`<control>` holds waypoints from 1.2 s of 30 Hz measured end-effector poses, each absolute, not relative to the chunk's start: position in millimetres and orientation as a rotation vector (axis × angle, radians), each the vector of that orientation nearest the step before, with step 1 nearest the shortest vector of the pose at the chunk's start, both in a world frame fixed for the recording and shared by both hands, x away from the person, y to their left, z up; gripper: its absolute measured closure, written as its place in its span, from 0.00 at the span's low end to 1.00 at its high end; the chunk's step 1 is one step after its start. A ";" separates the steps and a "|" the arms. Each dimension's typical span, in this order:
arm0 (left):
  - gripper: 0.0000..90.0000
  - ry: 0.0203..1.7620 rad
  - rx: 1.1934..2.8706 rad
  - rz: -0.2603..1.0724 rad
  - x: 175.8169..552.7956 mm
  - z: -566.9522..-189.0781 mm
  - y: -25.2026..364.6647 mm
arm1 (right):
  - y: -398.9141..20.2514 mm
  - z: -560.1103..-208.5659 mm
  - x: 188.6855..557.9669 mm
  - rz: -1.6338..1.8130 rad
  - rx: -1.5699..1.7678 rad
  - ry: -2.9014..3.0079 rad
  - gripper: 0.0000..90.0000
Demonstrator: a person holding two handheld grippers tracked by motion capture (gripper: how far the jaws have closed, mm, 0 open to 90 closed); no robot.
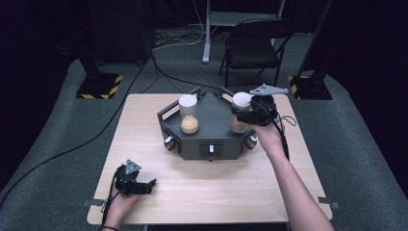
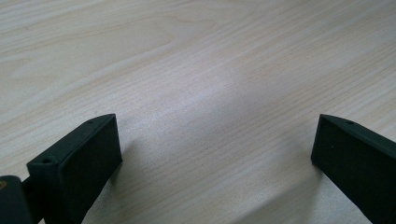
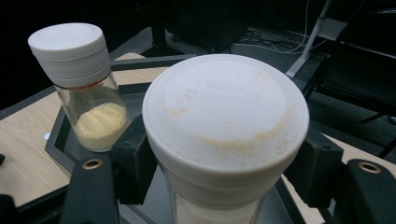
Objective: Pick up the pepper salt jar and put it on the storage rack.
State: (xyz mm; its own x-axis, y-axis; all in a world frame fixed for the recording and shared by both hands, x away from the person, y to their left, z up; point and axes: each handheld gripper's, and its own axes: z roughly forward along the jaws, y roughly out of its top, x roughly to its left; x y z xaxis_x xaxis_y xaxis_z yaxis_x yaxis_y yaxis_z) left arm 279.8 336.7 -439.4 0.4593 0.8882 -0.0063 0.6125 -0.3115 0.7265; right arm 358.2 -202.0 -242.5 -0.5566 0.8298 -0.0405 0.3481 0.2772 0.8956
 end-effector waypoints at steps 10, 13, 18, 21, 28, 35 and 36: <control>0.01 1.245 2.042 0.529 279.8 -439.4 336.7 | -185.6 -253.8 373.1 1.202 1.090 2.067 0.36; 0.01 1.246 2.041 0.529 279.8 -439.4 336.6 | -185.5 -256.7 375.6 1.205 1.107 2.068 0.36; 0.01 1.245 2.042 0.529 279.9 -439.4 336.7 | -187.5 -259.5 377.9 1.216 1.125 2.061 0.36; 0.01 1.246 2.042 0.529 279.8 -439.4 336.6 | -191.0 -262.6 379.8 1.234 1.119 2.061 0.36; 0.01 1.246 2.042 0.529 279.8 -439.4 336.6 | -198.3 -256.4 375.4 1.253 1.133 2.045 0.23; 0.02 1.245 2.042 0.529 279.8 -439.4 336.6 | -212.0 -259.0 362.7 1.271 1.141 2.018 0.10; 0.02 1.245 2.042 0.529 279.8 -439.4 336.6 | -216.4 -260.2 358.8 1.263 1.162 2.011 0.06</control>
State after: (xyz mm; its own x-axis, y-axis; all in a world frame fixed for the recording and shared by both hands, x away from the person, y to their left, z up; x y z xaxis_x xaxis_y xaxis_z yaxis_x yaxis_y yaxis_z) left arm 279.8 336.6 -439.4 0.4598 0.8880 -0.0057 0.6122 -0.3123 0.7264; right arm 358.8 -216.4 -260.2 -0.5154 0.8564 0.0311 0.4000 0.2082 0.8926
